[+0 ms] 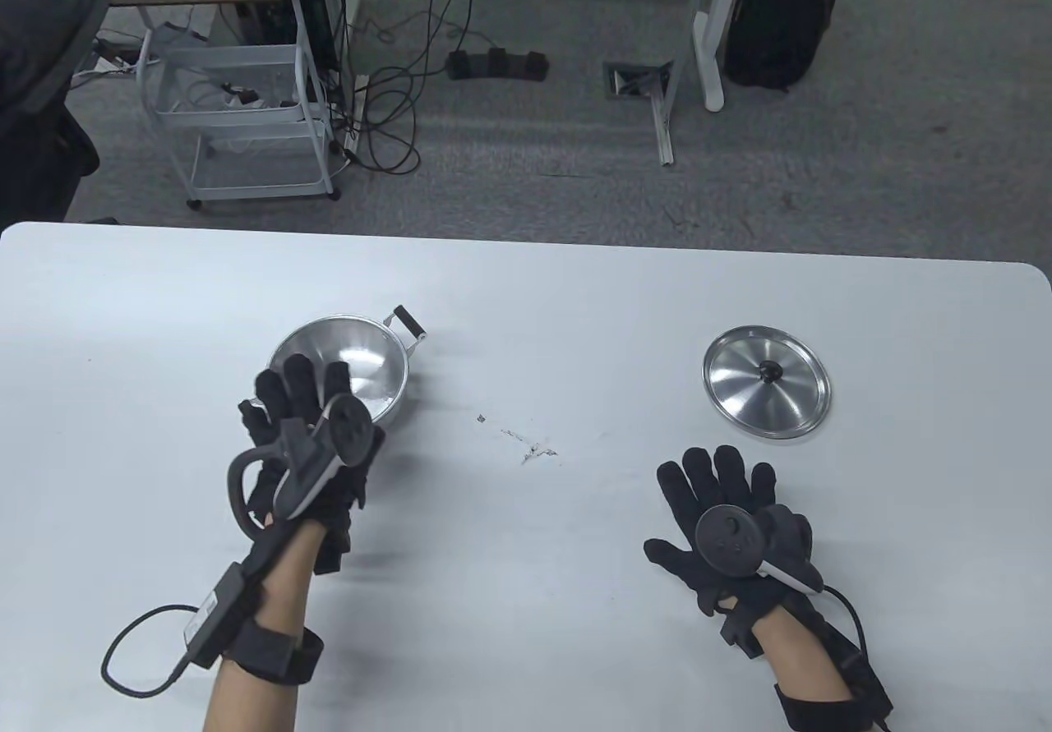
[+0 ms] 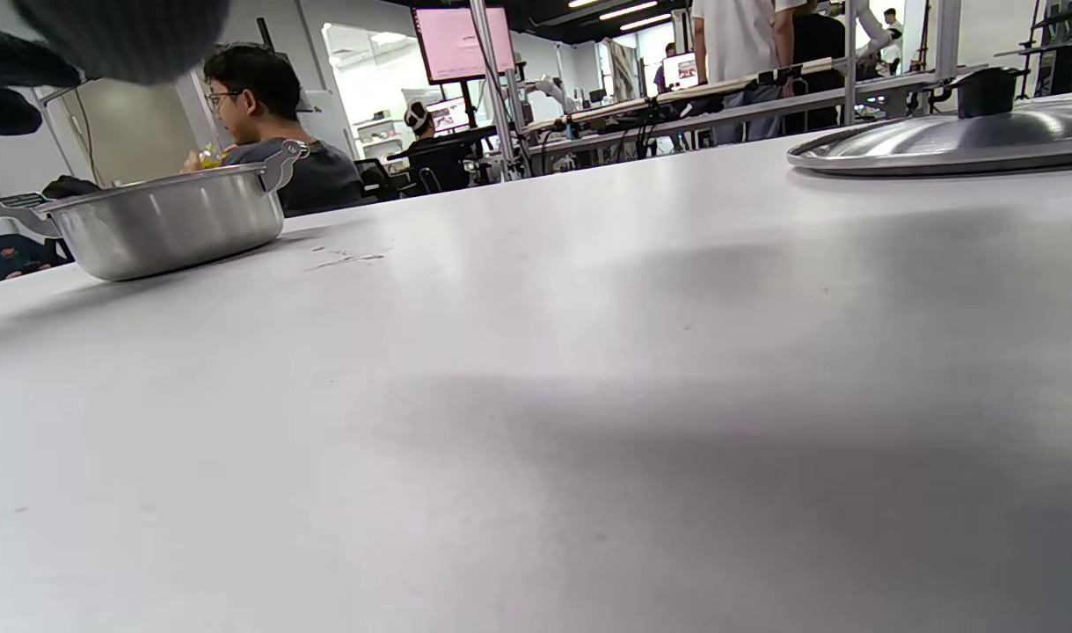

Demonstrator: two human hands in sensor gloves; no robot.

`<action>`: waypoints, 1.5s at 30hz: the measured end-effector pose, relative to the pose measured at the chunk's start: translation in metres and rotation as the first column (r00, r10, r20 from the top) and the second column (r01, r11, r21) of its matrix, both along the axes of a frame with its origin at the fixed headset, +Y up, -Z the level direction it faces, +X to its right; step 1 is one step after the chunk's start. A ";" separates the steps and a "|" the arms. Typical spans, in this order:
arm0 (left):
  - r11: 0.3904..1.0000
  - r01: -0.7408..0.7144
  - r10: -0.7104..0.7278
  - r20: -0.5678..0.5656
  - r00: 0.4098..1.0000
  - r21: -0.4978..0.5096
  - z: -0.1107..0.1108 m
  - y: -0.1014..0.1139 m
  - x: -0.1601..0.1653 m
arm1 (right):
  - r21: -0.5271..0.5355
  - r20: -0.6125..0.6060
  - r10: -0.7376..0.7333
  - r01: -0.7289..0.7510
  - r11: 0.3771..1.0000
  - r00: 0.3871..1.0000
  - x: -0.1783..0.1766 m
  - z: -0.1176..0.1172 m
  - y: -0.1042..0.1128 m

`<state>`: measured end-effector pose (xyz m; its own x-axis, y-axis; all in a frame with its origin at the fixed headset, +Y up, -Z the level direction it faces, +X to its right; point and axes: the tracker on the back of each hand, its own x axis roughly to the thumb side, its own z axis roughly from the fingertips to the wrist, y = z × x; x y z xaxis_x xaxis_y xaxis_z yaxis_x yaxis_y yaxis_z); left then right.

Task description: Cover the pot

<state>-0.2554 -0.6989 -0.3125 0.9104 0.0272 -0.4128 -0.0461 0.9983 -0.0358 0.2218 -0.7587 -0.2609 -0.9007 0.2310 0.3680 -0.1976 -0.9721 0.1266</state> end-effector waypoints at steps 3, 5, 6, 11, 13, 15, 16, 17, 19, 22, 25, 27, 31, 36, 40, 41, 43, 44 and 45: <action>0.998 0.016 -0.025 -0.170 0.985 -0.056 -0.012 0.002 -0.030 | -0.018 0.001 0.003 -0.003 1.000 1.000 0.001 0.001 -0.002; 0.998 0.031 -0.042 -0.216 0.975 -0.054 -0.017 0.000 -0.043 | -0.022 0.001 0.003 -0.003 1.000 1.000 0.001 0.001 -0.001; 0.997 0.029 -0.047 -0.247 0.968 -0.075 -0.021 -0.004 -0.050 | -0.023 0.000 0.002 -0.002 1.000 1.000 0.001 0.001 -0.001; 0.988 -0.091 0.046 -0.321 0.946 -0.127 -0.031 -0.026 -0.070 | -0.037 -0.001 0.010 -0.010 0.999 1.000 0.002 0.001 -0.003; 0.989 -0.097 0.056 -0.328 0.943 -0.111 -0.034 -0.030 -0.069 | -0.041 0.004 0.007 -0.007 0.999 1.000 0.003 0.001 -0.003; 0.989 -0.077 0.032 -0.327 0.944 -0.125 -0.037 -0.032 -0.067 | -0.044 0.006 0.006 -0.006 0.999 1.000 0.003 0.001 -0.004; 0.986 -0.084 0.033 -0.330 0.943 -0.143 -0.039 -0.035 -0.066 | -0.046 0.007 0.009 -0.009 0.999 1.000 0.003 0.001 -0.004; 0.984 -0.087 0.030 -0.336 0.941 -0.156 -0.040 -0.037 -0.066 | -0.046 0.008 0.012 -0.011 0.999 1.000 0.003 0.001 -0.004; 0.980 -0.115 0.049 -0.362 0.931 -0.164 -0.042 -0.041 -0.069 | -0.049 0.009 0.013 -0.013 0.999 1.000 0.003 0.001 -0.004; 0.977 -0.158 0.093 -0.379 0.921 -0.145 -0.044 -0.048 -0.070 | -0.050 0.014 0.013 -0.012 0.999 1.000 0.004 0.001 -0.003; 0.972 -0.195 0.131 -0.388 0.912 -0.132 -0.045 -0.050 -0.069 | -0.048 0.020 0.006 -0.005 0.999 1.000 0.006 0.000 -0.003; 0.974 -0.209 0.159 -0.391 0.907 -0.089 -0.045 -0.049 -0.067 | -0.052 0.022 0.008 -0.007 0.999 1.000 0.006 0.000 -0.004; 0.978 -0.198 0.163 -0.340 0.926 -0.070 -0.044 -0.036 -0.062 | -0.048 0.022 0.002 -0.001 0.999 1.000 0.006 0.001 -0.002; 0.973 -0.230 0.224 -0.222 0.949 -0.004 -0.035 -0.014 -0.045 | -0.028 0.029 -0.017 0.018 0.999 0.999 0.009 0.002 0.002; 0.969 -0.246 0.245 -0.081 0.966 0.007 -0.023 -0.005 -0.015 | -0.002 0.029 -0.039 0.039 0.999 0.999 0.010 0.004 0.006; 0.966 -0.260 0.260 -0.032 0.965 0.009 -0.018 -0.006 -0.002 | 0.008 0.029 -0.050 0.050 0.999 0.998 0.011 0.004 0.008; 0.959 -0.282 0.282 0.043 0.958 -0.010 -0.011 -0.007 0.020 | 0.030 0.029 -0.071 0.070 0.997 0.997 0.013 0.005 0.011; 0.958 -0.287 0.288 0.074 0.955 -0.019 -0.008 -0.008 0.030 | 0.037 0.029 -0.078 0.076 0.996 0.997 0.014 0.005 0.012; 0.956 -0.293 0.295 0.119 0.948 -0.029 -0.004 -0.009 0.044 | 0.041 0.032 -0.088 0.087 0.995 0.996 0.016 0.005 0.014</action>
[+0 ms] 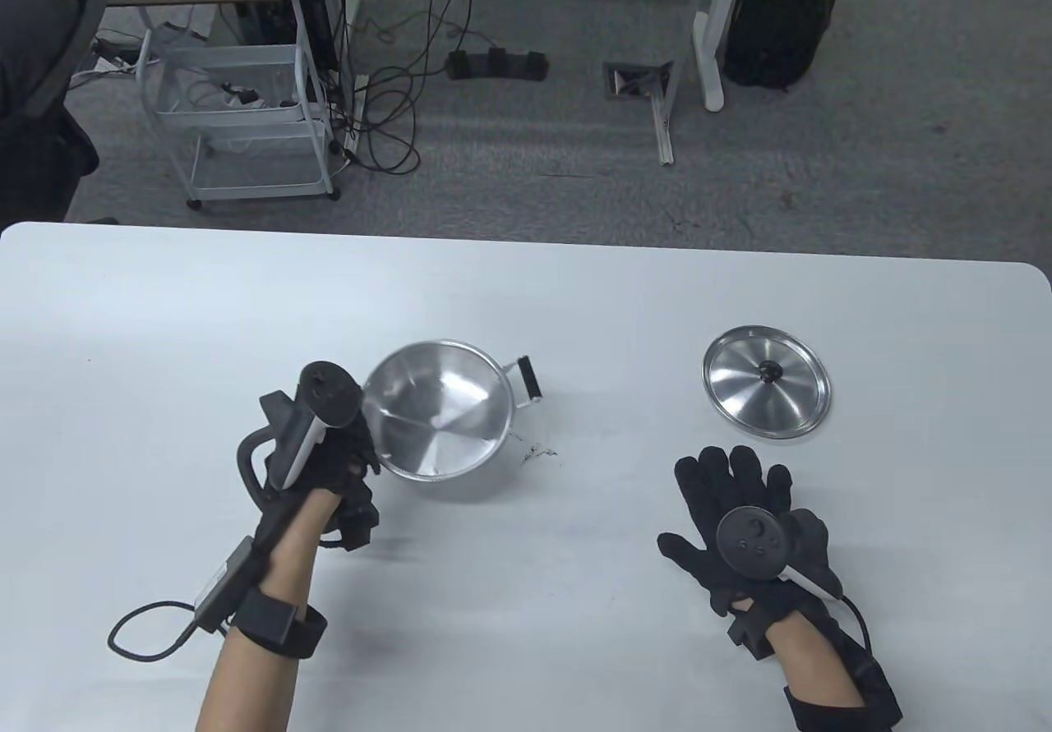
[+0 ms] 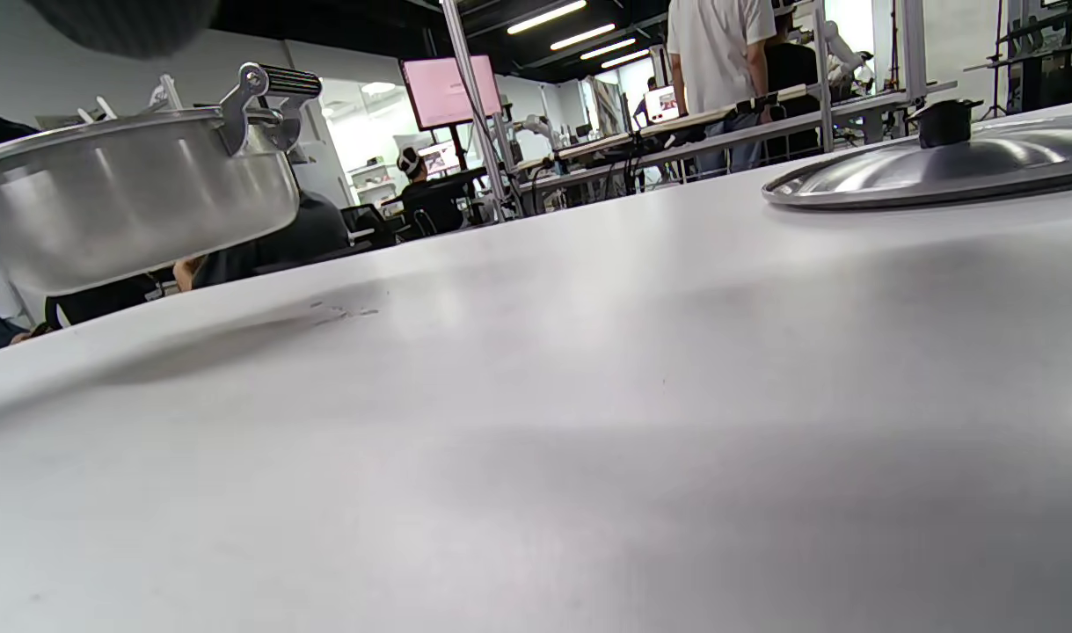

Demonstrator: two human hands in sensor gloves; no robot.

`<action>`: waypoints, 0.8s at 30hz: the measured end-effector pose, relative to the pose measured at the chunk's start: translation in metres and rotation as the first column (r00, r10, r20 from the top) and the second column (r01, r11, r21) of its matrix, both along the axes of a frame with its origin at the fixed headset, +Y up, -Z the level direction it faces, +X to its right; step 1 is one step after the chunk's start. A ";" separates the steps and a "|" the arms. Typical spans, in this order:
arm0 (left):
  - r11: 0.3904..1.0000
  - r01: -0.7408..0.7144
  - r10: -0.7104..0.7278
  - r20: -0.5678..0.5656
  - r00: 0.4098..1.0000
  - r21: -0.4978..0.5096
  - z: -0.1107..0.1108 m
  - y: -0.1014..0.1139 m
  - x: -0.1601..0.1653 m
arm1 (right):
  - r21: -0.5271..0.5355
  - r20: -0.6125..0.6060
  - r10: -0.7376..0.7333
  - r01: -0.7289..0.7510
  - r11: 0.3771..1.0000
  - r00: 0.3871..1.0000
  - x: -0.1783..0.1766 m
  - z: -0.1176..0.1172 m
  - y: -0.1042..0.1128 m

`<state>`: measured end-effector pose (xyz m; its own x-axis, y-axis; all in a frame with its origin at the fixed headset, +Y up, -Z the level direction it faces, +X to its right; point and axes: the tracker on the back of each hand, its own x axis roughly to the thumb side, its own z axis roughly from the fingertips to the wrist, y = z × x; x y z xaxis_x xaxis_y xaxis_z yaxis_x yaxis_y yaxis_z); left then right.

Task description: Cover the pot

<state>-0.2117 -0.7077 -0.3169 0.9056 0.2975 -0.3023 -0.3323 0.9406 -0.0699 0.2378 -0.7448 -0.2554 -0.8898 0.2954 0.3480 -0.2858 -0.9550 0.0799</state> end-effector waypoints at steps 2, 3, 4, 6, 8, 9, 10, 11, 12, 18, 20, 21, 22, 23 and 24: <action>1.000 0.002 -0.002 0.071 0.997 0.000 0.005 -0.002 0.024 | 0.015 0.007 -0.028 0.028 0.999 1.000 0.004 0.000 0.002; 1.000 0.009 -0.009 0.100 0.995 -0.001 0.008 -0.003 0.034 | 0.019 0.012 -0.038 0.038 0.999 0.999 0.006 0.000 0.003; 1.000 0.021 -0.020 0.138 0.990 -0.003 0.010 -0.005 0.047 | 0.021 0.017 -0.048 0.048 0.999 0.999 0.008 -0.001 0.003; 0.998 0.055 -0.052 0.188 0.981 -0.006 0.013 -0.008 0.067 | 0.018 0.026 -0.052 0.052 0.998 0.998 0.011 -0.002 0.003; 0.998 0.068 -0.064 0.215 0.974 -0.013 0.014 -0.012 0.082 | 0.018 0.031 -0.046 0.046 0.999 0.998 0.013 -0.002 0.002; 0.997 0.074 -0.068 0.225 0.972 -0.017 0.015 -0.015 0.089 | 0.018 0.033 -0.045 0.045 0.999 0.998 0.014 -0.002 0.002; 0.996 0.081 -0.074 0.237 0.969 -0.020 0.016 -0.018 0.097 | 0.018 0.035 -0.048 0.048 0.999 0.998 0.015 -0.003 0.002; 0.996 0.084 -0.076 0.243 0.967 -0.021 0.016 -0.020 0.101 | 0.017 0.036 -0.051 0.051 0.999 0.998 0.015 -0.003 0.002; 0.996 0.090 -0.082 0.253 0.964 -0.020 0.017 -0.022 0.106 | 0.016 0.037 -0.053 0.053 0.998 0.998 0.015 -0.003 0.002; 0.997 0.059 -0.042 0.274 0.961 -0.053 0.018 -0.035 0.122 | 0.012 0.037 -0.047 0.047 0.999 0.998 0.015 -0.003 0.001; 0.997 0.048 -0.030 0.273 0.962 -0.060 0.018 -0.038 0.123 | 0.011 0.037 -0.042 0.041 0.999 0.998 0.015 -0.003 0.001; 0.997 0.045 -0.026 0.272 0.962 -0.065 0.018 -0.039 0.123 | 0.012 0.037 -0.040 0.040 0.999 0.998 0.015 -0.003 0.001; 0.997 0.036 -0.017 0.270 0.963 -0.066 0.018 -0.041 0.123 | 0.010 0.038 -0.040 0.040 0.999 0.998 0.015 -0.004 0.001; 0.998 0.029 -0.012 0.268 0.963 -0.063 0.017 -0.042 0.122 | 0.008 0.039 -0.042 0.041 0.999 0.998 0.015 -0.004 0.001; 0.998 0.024 -0.008 0.266 0.964 -0.056 0.017 -0.044 0.121 | 0.008 0.041 -0.042 0.041 0.999 0.998 0.015 -0.004 0.001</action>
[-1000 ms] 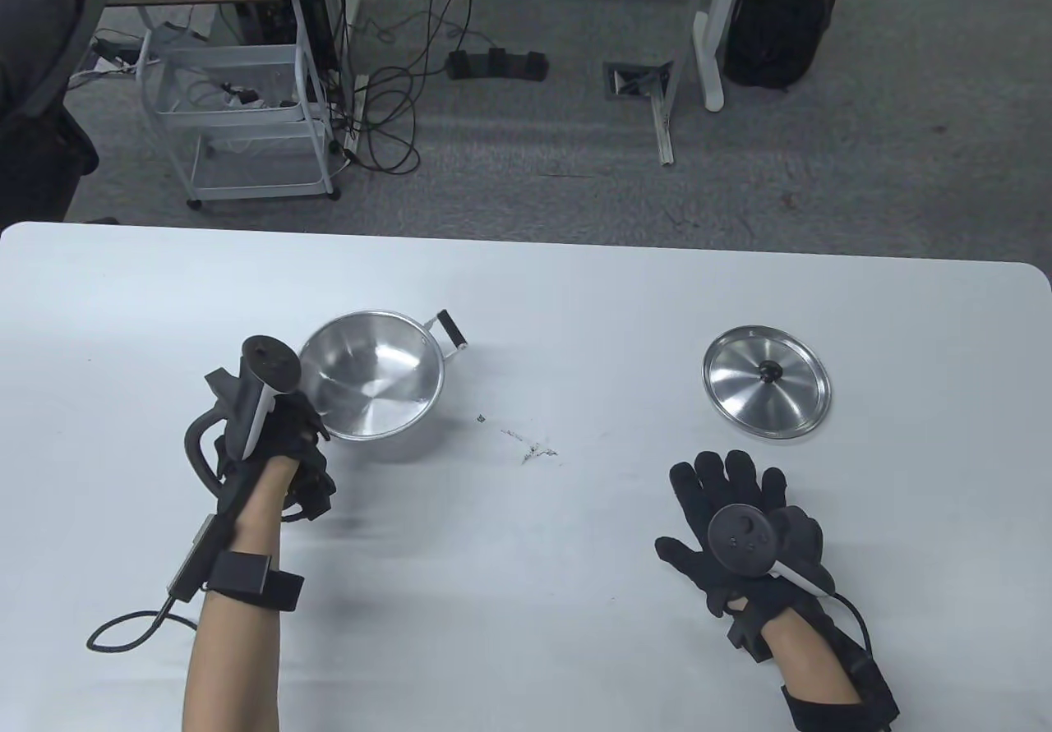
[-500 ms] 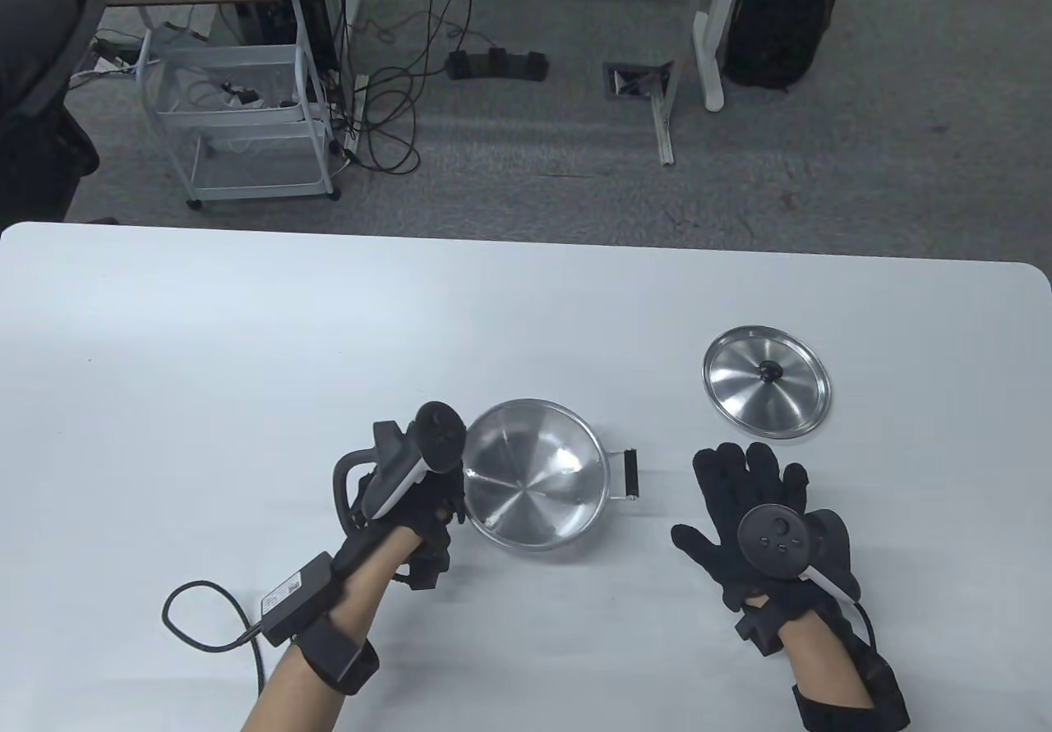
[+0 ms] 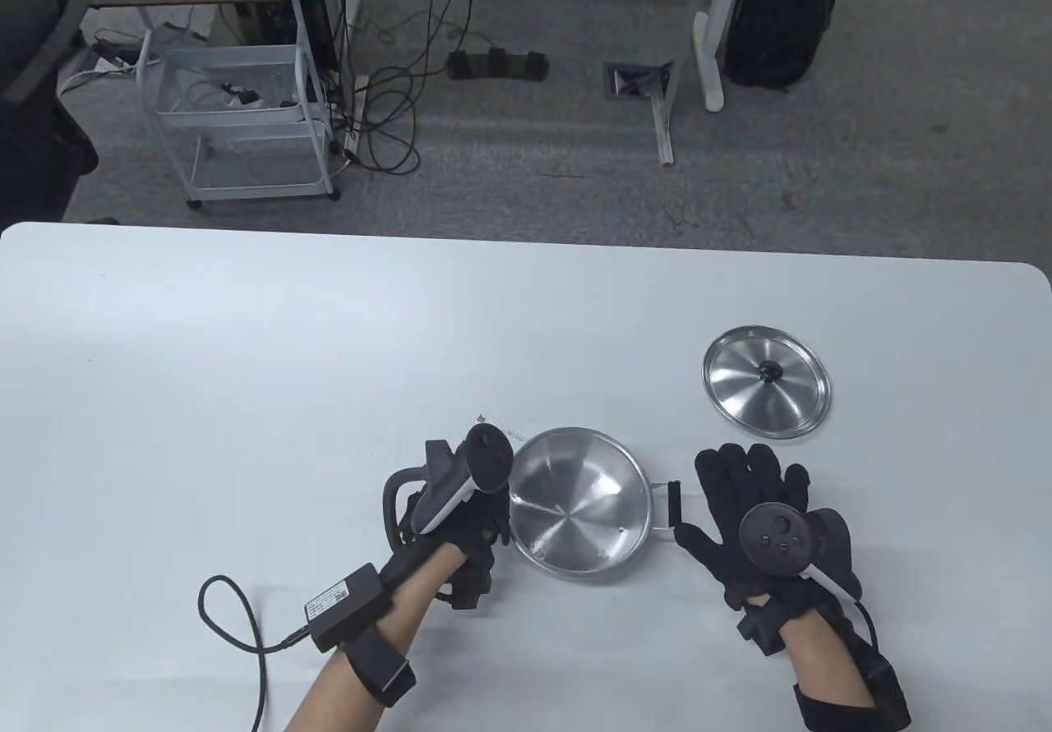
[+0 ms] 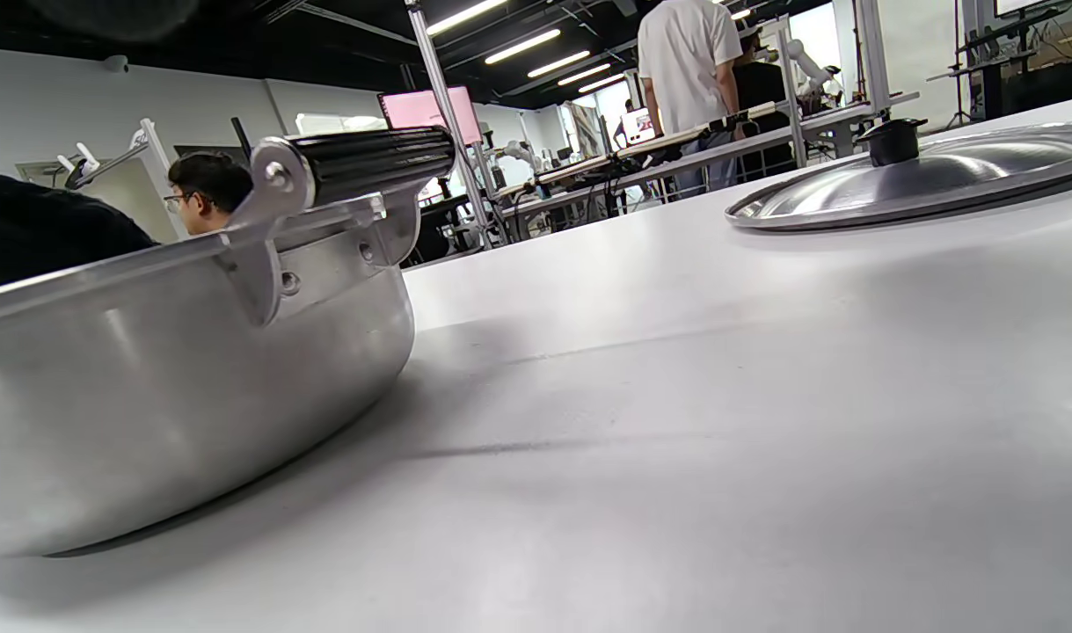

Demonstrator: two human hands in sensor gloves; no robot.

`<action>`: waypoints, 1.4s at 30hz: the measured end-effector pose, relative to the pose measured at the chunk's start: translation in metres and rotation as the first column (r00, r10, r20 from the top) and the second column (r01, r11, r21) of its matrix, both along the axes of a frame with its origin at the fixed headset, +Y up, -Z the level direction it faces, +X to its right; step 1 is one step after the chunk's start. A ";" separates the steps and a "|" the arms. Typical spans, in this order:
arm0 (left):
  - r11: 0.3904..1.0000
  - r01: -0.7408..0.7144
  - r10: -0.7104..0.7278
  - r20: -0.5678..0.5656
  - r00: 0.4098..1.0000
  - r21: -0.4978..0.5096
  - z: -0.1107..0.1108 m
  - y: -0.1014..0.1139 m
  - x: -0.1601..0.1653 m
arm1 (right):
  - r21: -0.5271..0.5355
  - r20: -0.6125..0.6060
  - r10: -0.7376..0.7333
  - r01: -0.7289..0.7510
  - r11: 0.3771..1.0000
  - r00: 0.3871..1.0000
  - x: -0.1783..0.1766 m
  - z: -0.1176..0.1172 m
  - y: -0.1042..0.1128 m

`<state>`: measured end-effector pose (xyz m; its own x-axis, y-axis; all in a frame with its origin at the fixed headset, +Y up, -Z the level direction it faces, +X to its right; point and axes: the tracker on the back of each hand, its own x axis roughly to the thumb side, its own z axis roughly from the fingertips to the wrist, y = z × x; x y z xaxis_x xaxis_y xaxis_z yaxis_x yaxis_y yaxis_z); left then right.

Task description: Cover the pot

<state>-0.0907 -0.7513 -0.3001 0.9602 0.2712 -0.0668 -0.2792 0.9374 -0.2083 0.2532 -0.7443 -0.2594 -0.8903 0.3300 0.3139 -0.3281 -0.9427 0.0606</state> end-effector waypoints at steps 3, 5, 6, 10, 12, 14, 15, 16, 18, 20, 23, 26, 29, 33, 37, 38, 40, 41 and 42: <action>0.999 0.025 -0.025 0.007 1.000 0.039 0.002 -0.002 -0.003 | 0.000 0.007 0.003 -0.003 1.000 1.000 0.002 0.000 0.000; 0.994 0.052 -0.053 0.006 0.999 0.097 0.007 0.002 -0.010 | -0.001 0.014 0.003 -0.003 1.000 1.000 0.004 -0.001 -0.001; 0.989 0.056 -0.057 -0.001 0.998 0.134 0.010 0.005 -0.014 | -0.005 0.018 0.005 -0.005 1.000 1.000 0.005 -0.001 -0.002; 0.970 0.109 -0.113 0.007 0.994 0.216 0.026 0.018 -0.034 | -0.026 0.037 0.016 -0.015 1.000 0.999 0.009 -0.004 -0.006; 0.955 0.156 -0.166 0.017 0.986 0.254 0.035 0.022 -0.047 | -0.035 0.050 0.023 -0.021 0.999 0.998 0.011 -0.005 -0.007; 0.940 0.205 -0.216 0.011 0.976 0.271 0.042 0.021 -0.060 | -0.045 0.063 0.033 -0.030 0.999 0.997 0.014 -0.006 -0.008; 0.928 0.244 -0.251 -0.012 0.968 0.281 0.047 0.019 -0.069 | -0.049 0.073 0.038 -0.034 0.998 0.997 0.016 -0.007 -0.010; 0.914 0.315 -0.326 0.002 0.945 0.256 0.049 0.017 -0.079 | -0.064 0.084 0.043 -0.037 0.997 0.996 0.018 -0.008 -0.011; 0.870 0.427 -0.431 -0.038 0.901 0.248 0.054 0.016 -0.095 | -0.082 0.101 0.043 -0.035 0.996 0.994 0.021 -0.010 -0.014; 0.867 0.437 -0.439 -0.046 0.897 0.239 0.057 0.015 -0.106 | -0.108 0.116 0.039 -0.026 0.994 0.992 0.025 -0.013 -0.018; 0.918 0.336 -0.346 0.014 0.938 0.212 0.057 0.016 -0.105 | -0.139 0.147 0.037 -0.016 0.990 0.988 0.031 -0.019 -0.022; 0.919 0.342 -0.364 0.085 0.928 0.196 0.059 0.016 -0.095 | -0.193 0.170 0.100 -0.067 0.979 0.980 0.037 -0.035 -0.019; 0.912 0.365 -0.392 0.138 0.909 0.189 0.062 0.016 -0.086 | -0.173 0.223 0.116 -0.078 0.982 0.968 0.044 -0.067 -0.010; 0.914 0.363 -0.395 0.190 0.899 0.179 0.065 0.018 -0.076 | -0.213 0.332 0.095 -0.024 0.977 0.939 0.055 -0.130 -0.005; 0.905 0.386 -0.415 0.176 0.893 0.177 0.065 0.019 -0.078 | -0.360 0.366 0.196 -0.056 0.931 0.910 0.059 -0.175 -0.009; 0.906 0.385 -0.413 0.168 0.895 0.178 0.065 0.019 -0.080 | -0.352 0.387 0.205 -0.061 0.934 0.899 0.061 -0.184 -0.010; 0.908 0.380 -0.408 0.155 0.900 0.177 0.065 0.020 -0.083 | -0.304 0.406 0.223 -0.099 0.947 0.886 0.063 -0.198 -0.013; 0.908 0.380 -0.406 0.151 0.901 0.177 0.064 0.021 -0.084 | -0.294 0.416 0.237 -0.117 0.949 0.878 0.063 -0.204 -0.015; 0.908 0.381 -0.407 0.148 0.901 0.174 0.064 0.020 -0.085 | -0.293 0.424 0.253 -0.132 0.947 0.870 0.063 -0.209 -0.018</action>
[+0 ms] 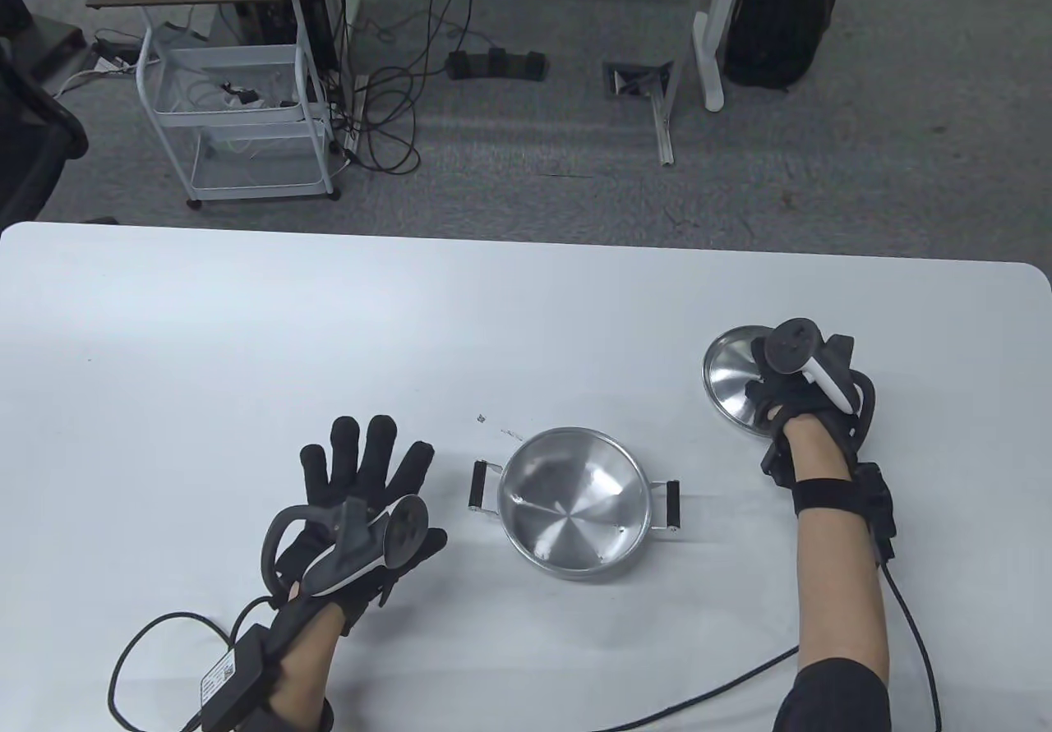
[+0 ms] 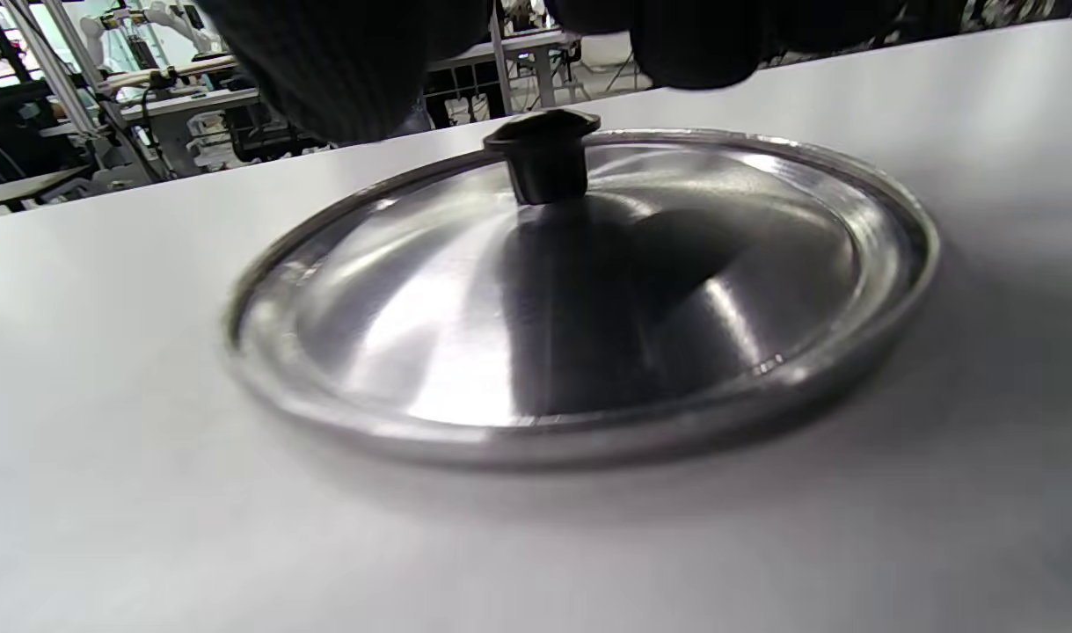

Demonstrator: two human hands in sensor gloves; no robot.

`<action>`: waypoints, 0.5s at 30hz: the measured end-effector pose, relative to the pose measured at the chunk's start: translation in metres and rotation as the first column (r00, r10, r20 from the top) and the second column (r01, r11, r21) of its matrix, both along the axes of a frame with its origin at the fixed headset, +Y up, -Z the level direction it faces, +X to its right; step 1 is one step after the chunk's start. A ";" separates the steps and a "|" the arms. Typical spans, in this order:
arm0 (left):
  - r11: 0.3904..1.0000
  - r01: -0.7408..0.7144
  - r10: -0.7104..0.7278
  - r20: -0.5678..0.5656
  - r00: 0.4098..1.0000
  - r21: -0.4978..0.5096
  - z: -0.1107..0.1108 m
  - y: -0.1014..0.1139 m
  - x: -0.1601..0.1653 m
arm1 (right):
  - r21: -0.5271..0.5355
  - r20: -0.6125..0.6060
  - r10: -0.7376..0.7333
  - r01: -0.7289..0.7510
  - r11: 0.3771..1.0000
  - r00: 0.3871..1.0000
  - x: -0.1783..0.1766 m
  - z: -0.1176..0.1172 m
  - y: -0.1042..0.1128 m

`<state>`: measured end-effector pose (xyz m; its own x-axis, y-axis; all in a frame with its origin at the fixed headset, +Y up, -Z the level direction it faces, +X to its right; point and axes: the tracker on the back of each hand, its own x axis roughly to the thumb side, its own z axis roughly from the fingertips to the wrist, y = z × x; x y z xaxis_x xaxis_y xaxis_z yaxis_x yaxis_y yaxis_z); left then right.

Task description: Cover the pot

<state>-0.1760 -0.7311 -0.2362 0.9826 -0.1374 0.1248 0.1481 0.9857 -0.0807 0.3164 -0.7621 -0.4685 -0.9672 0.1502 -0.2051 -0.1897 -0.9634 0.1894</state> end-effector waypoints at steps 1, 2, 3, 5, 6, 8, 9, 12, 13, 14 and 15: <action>1.000 0.002 -0.002 -0.002 1.000 -0.003 0.000 -0.001 -0.001 | -0.007 0.011 0.015 -0.015 1.000 1.000 0.000 -0.006 -0.003; 1.000 0.005 -0.005 -0.002 1.000 -0.005 -0.001 -0.002 -0.001 | -0.014 0.016 0.022 -0.022 1.000 1.000 -0.001 -0.009 -0.006; 1.000 0.008 -0.008 -0.004 1.000 -0.013 -0.001 -0.003 -0.001 | -0.023 0.024 0.039 -0.039 0.999 0.999 -0.002 -0.012 -0.009; 0.999 0.018 -0.018 -0.014 1.000 -0.026 -0.002 -0.003 -0.002 | -0.016 0.031 0.083 -0.083 0.996 0.996 -0.003 -0.015 -0.012; 0.999 0.018 -0.019 -0.019 1.000 -0.028 -0.003 -0.003 -0.003 | 0.004 0.031 0.106 -0.106 0.994 0.994 -0.004 -0.016 -0.012; 1.000 0.013 -0.013 -0.022 1.000 -0.026 -0.003 -0.004 -0.004 | 0.011 0.028 0.137 -0.137 0.991 0.990 -0.005 -0.017 -0.012; 1.000 0.014 -0.015 -0.024 1.000 -0.026 -0.003 -0.004 -0.005 | 0.012 0.027 0.147 -0.147 0.989 0.989 -0.005 -0.018 -0.012; 0.999 0.017 -0.018 -0.023 1.000 -0.027 -0.003 -0.003 -0.004 | 0.035 0.013 0.173 -0.173 0.984 0.985 -0.006 -0.017 -0.013; 0.999 0.019 -0.020 -0.018 1.000 -0.027 -0.003 -0.003 -0.003 | 0.033 0.006 0.177 -0.178 0.984 0.984 -0.006 -0.017 -0.013; 0.999 0.025 -0.025 -0.015 1.000 -0.025 -0.003 -0.004 -0.002 | 0.028 0.003 0.175 -0.175 0.984 0.985 -0.005 -0.015 -0.012; 0.999 0.026 -0.026 -0.014 1.000 -0.025 -0.003 -0.004 -0.001 | 0.027 0.001 0.166 -0.166 0.986 0.986 -0.005 -0.013 -0.011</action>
